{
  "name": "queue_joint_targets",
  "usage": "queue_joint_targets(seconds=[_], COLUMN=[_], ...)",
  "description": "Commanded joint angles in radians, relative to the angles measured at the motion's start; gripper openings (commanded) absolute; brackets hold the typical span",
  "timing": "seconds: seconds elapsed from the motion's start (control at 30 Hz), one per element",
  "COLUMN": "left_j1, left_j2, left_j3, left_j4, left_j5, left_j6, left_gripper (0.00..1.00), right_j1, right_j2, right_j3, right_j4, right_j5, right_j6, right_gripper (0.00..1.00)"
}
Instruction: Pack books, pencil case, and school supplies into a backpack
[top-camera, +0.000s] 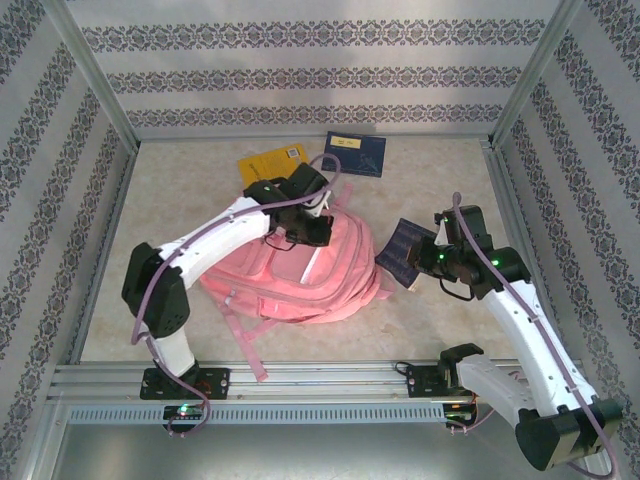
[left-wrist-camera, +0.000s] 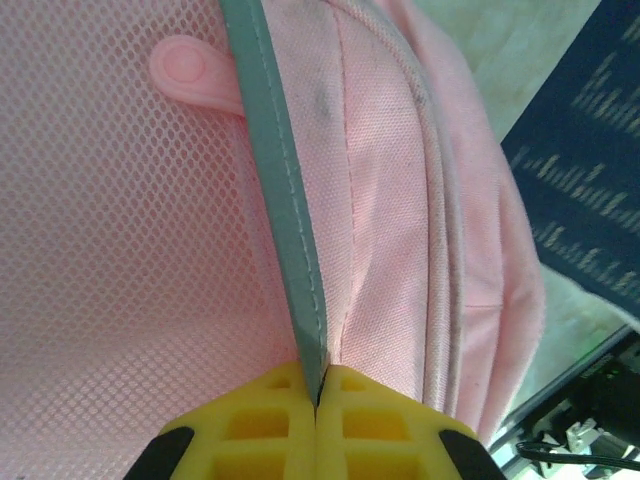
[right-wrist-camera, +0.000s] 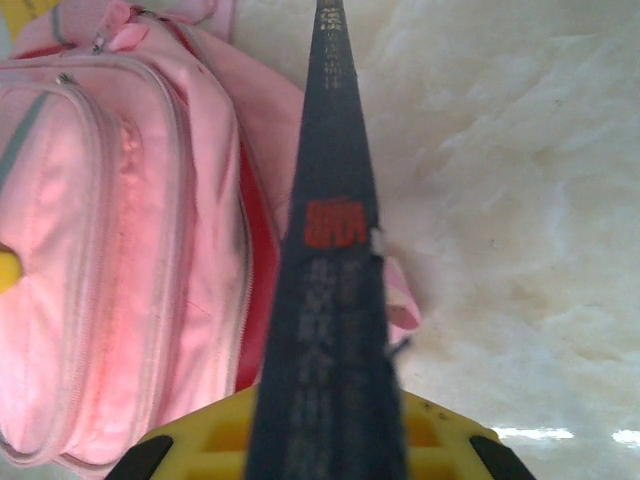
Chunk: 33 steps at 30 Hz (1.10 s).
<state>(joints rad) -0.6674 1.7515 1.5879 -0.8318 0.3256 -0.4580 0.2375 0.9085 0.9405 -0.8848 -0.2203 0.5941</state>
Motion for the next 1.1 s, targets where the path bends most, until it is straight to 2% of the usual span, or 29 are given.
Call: queue_joint_targets(seconds=[0.0,0.17,0.23,0.37,0.43,0.53,0.57,0.63,0.7,0.77,0.87,1.07], left_j1=[0.029,0.080,0.097,0.115,0.117,0.118,0.118,0.117,0.105,0.088,0.046,-0.100], left_j2=[-0.089,-0.147,-0.162,-0.165,-0.167,-0.152,-0.143,-0.126,-0.124,-0.122,-0.090,0.050], left_j3=[0.061,0.047,0.056,0.091,0.097,0.109,0.120,0.154,0.192,0.234,0.329,0.509], left_j4=[-0.035,-0.049,-0.049,-0.071,-0.070,-0.080,-0.095,-0.136,-0.174,-0.212,-0.296,-0.415], left_j5=[0.018,0.027,0.046,0.069,0.081,0.105,0.106,0.091,0.039,-0.023,-0.109,-0.177], left_j6=[0.044,0.054,0.060,0.080,0.082,0.080,0.077,0.076,0.080,0.092,0.104,0.131], left_gripper=[0.00,0.00,0.00,0.00,0.00,0.00,0.04,0.21,0.40,0.48,0.54,0.59], right_j1=[-0.010,-0.012,-0.007,-0.003,0.000,0.018,0.022,0.030,0.043,0.054,0.068,0.073], right_j2=[-0.040,-0.051,-0.048,-0.030,-0.021,0.009,0.027,0.052,0.069,0.088,0.100,0.097], right_j3=[0.028,0.034,0.020,0.002,-0.053,-0.193,-0.231,-0.263,-0.255,-0.236,-0.227,-0.241], right_j4=[0.039,0.086,0.147,0.235,0.348,0.729,0.867,1.020,1.074,1.074,1.071,1.079], right_j5=[-0.088,-0.230,-0.323,-0.432,-0.520,-0.657,-0.677,-0.679,-0.669,-0.671,-0.670,-0.666], right_j6=[-0.020,-0.022,0.019,0.119,0.220,0.524,0.619,0.715,0.735,0.727,0.720,0.718], right_gripper=[0.00,0.00,0.00,0.00,0.00,0.00,0.00,0.00,0.00,0.00,0.00,0.00])
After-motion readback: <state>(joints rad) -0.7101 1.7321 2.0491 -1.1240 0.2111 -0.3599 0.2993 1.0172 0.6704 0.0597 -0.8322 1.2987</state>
